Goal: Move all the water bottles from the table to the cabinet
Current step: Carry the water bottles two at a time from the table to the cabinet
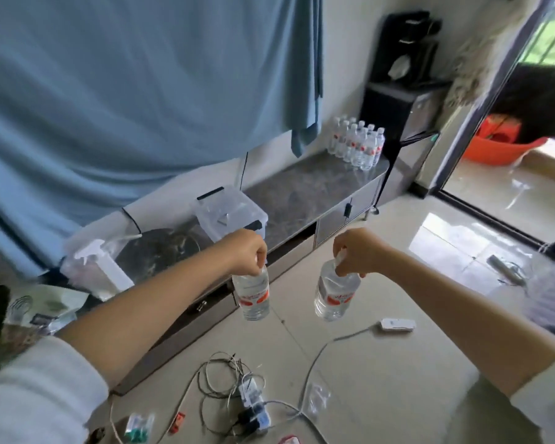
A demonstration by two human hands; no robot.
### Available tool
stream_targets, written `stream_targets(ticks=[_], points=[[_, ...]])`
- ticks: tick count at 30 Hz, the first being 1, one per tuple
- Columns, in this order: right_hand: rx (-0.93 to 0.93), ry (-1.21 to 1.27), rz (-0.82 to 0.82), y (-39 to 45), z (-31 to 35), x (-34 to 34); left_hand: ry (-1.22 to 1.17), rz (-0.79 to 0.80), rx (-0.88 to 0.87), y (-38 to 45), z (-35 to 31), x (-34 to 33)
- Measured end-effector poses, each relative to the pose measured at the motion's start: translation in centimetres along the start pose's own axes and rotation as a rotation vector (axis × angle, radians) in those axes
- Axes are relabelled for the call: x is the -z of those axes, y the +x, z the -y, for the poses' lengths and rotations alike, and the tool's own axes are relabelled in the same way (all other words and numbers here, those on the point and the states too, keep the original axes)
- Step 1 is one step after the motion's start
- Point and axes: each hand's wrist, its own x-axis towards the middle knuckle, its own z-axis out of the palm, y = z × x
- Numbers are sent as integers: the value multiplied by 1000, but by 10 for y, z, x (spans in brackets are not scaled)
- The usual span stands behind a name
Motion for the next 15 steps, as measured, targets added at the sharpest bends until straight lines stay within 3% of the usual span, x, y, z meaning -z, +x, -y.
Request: stream_targets(ticks=[9, 15], points=[[-194, 190, -132, 86, -88, 62, 13, 24, -143, 147, -43, 46], [-216, 200, -82, 152, -154, 110, -26, 57, -133, 246, -78, 67]])
